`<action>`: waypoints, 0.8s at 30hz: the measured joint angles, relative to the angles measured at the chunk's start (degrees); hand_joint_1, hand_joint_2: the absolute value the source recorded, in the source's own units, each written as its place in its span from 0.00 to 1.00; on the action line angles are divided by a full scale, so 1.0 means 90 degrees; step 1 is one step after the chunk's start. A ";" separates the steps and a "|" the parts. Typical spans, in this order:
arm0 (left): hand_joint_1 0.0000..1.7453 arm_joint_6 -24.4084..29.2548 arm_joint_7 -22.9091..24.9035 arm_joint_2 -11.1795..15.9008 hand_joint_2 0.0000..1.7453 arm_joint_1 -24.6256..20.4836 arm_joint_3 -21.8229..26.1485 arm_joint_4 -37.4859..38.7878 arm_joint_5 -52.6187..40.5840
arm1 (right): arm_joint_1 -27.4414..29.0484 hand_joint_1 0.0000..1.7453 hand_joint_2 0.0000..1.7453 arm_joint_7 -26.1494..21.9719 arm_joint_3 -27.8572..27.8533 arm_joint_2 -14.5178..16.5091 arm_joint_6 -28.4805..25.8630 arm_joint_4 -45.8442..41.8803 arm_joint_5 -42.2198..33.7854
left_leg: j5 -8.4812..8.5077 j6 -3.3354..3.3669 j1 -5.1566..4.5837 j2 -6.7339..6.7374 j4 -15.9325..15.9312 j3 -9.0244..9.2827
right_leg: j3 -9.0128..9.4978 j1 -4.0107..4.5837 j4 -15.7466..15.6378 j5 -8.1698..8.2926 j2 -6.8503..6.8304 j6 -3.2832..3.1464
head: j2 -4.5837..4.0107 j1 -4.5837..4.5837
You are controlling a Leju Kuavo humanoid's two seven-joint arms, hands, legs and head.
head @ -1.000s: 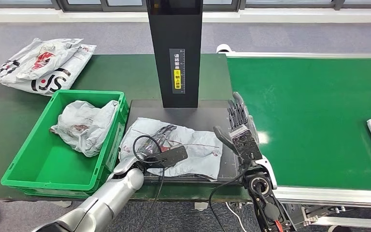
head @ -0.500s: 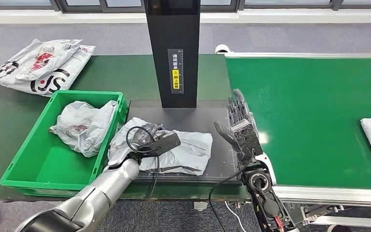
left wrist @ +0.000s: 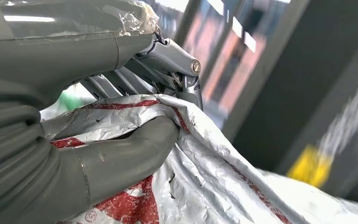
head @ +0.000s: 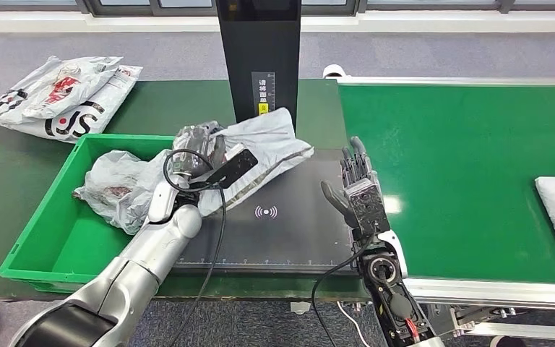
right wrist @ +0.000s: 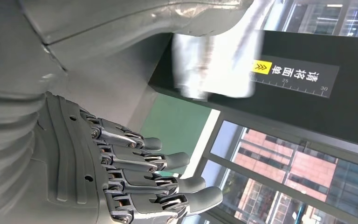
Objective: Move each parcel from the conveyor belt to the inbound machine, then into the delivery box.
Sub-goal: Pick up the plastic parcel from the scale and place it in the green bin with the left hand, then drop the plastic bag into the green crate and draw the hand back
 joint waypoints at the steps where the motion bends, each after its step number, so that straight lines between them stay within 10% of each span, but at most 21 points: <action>1: 1.00 0.0080 0.0084 0.0021 1.00 -0.0011 0.0000 -0.0191 -0.0146 | -0.0022 0.00 1.00 -0.0007 0.0001 0.0015 -0.0019 0.0031 -0.0005 | 0.0000 0.0000 0.0000 0.0000 0.0000 0.0000 | 0.0000 0.0000 0.0000 0.0000 0.0000 0.0000 | 0.0001 0.0000; 10: 1.00 0.1050 0.1173 0.0310 1.00 -0.0003 0.0015 -0.1310 -0.2108 | -0.0348 0.00 1.00 -0.0247 0.0047 0.0049 -0.0166 0.0555 -0.0358 | 0.0000 0.0000 0.0000 0.0000 0.0000 0.0001 | 0.0000 0.0000 0.0000 0.0000 0.0000 0.0000 | 0.0000 -0.0001; 24: 1.00 0.0636 0.3443 0.1285 1.00 0.0119 0.1217 -0.0483 -0.3542 | -0.0417 0.00 1.00 -0.0099 0.0100 0.0049 -0.0215 0.1009 -0.0305 | 0.0003 -0.0009 0.0009 0.0037 -0.0007 0.0004 | -0.0014 0.0008 0.0005 0.0002 0.0025 -0.0012 | 0.0001 -0.0001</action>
